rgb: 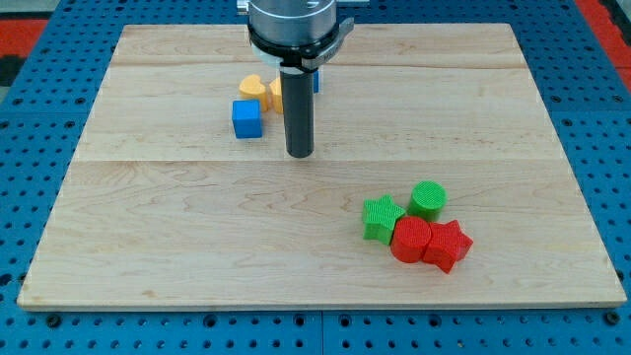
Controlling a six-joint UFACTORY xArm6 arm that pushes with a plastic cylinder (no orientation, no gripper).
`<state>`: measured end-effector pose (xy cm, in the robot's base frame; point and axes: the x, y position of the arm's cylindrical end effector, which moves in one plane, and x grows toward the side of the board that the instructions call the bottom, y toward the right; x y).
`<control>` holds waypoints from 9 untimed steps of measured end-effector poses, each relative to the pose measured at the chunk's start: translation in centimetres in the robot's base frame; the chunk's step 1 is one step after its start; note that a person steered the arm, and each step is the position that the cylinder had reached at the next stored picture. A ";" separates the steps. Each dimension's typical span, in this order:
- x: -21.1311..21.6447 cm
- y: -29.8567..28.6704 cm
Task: Push the red star to the top side
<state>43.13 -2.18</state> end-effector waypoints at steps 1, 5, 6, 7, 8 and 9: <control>-0.1 0.0; 6.2 -1.8; 11.2 -3.9; 14.7 -0.7; 14.8 9.2; 15.8 15.5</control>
<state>58.97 13.35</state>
